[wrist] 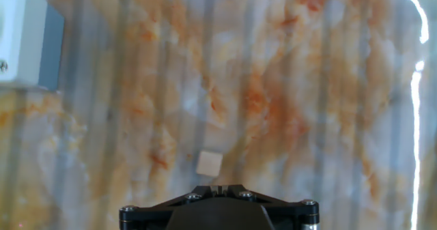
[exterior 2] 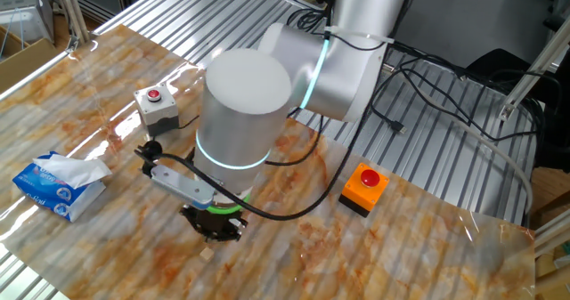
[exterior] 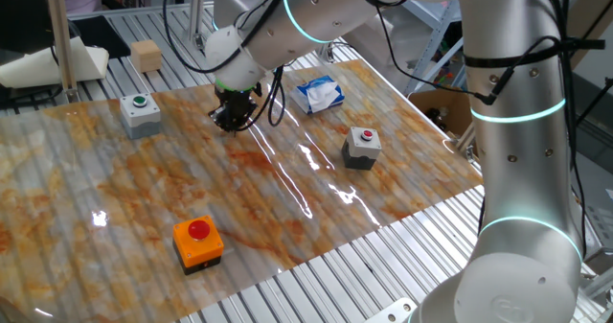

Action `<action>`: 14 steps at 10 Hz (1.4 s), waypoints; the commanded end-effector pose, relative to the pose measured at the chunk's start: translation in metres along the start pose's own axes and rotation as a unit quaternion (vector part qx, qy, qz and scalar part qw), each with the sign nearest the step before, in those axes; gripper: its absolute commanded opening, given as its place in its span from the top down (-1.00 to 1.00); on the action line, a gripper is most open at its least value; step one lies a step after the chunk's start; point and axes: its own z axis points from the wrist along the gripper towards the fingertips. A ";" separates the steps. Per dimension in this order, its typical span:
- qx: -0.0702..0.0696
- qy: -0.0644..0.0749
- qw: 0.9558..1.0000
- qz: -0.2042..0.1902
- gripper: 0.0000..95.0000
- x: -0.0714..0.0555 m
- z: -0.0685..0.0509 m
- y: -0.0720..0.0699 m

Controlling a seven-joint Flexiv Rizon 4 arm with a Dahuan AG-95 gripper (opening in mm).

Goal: Use the gripper to push the small block from left to right

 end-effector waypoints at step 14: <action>-0.021 0.005 0.997 0.076 1.00 -0.023 0.000 0.032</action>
